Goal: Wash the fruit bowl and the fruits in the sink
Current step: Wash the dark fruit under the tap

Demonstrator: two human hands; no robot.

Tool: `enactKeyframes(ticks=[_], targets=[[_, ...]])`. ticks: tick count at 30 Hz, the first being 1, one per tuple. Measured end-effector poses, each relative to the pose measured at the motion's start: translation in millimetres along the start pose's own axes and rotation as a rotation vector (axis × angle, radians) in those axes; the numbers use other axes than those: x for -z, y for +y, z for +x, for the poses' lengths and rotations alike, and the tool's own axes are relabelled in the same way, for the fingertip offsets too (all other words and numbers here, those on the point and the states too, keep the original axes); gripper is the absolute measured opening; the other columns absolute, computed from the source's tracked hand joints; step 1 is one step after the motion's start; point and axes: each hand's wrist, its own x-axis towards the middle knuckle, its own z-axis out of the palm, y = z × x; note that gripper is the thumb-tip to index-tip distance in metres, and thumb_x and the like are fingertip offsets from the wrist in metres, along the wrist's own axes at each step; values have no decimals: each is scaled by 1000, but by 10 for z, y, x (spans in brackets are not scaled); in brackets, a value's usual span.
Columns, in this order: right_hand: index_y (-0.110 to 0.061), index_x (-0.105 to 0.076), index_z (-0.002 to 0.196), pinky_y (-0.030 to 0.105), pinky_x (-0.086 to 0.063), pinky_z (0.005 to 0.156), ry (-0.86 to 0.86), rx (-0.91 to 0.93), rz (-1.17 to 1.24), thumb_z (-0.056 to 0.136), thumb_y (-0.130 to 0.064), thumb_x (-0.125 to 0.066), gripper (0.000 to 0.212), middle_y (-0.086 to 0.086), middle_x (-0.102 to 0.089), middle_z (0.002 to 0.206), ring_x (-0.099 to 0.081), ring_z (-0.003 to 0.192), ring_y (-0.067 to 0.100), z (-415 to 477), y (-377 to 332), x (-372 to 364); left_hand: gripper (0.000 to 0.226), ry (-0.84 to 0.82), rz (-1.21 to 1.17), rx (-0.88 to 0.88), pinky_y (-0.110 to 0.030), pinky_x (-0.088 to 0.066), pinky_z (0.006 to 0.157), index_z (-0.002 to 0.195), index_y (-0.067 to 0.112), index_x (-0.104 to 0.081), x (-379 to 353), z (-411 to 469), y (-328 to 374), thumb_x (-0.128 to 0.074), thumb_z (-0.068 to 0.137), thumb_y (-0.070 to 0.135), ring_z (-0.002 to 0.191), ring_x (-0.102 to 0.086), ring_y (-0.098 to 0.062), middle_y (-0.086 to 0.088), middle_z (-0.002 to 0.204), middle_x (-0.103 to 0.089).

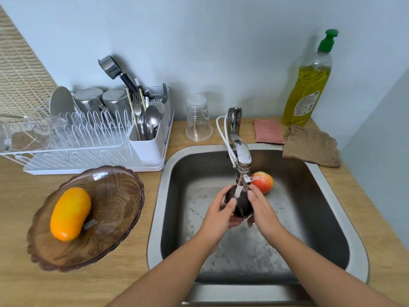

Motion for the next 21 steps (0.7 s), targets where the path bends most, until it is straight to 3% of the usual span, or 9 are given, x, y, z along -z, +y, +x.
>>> enactKeyframes(ticks=[4,9,14,18,21], targets=[[-33,-47,132,16,-43,66,-79,105,-88,98,-31,-45,35,-6,-57,119,-54,95,9,8,110,30,34,28,-77,22,-39,-57,89,130,34,-52,80,29,5,-46,101,18,91,-73,-26,-12,115,-66],[-45,-50,113,25,-51,52,-71,136,-178,97,-21,-46,29,-10,-59,101,-59,82,15,39,76,107,36,-28,-64,18,-41,-56,92,126,36,-52,112,10,14,-47,100,13,95,-72,-26,-12,119,-62],[-55,-48,97,40,-57,60,-42,146,-235,98,-24,-41,31,-13,-59,89,-61,80,17,30,44,67,23,-46,7,91,-41,-58,85,116,41,-51,101,54,48,-45,100,26,86,-73,-29,-8,112,-65],[-59,-42,108,39,-52,75,-87,190,-375,98,-29,-39,31,-14,-62,98,-59,88,15,-34,46,35,10,-40,-10,129,-35,-60,70,110,31,-45,125,105,18,-44,100,34,82,-72,-29,-12,111,-65],[-42,-45,127,34,-47,87,-75,237,-462,100,-35,-37,30,-12,-58,116,-55,104,10,-31,60,30,10,-8,-3,134,-34,-58,63,107,31,-45,110,124,6,-41,100,37,73,-71,-29,-16,112,-64]])
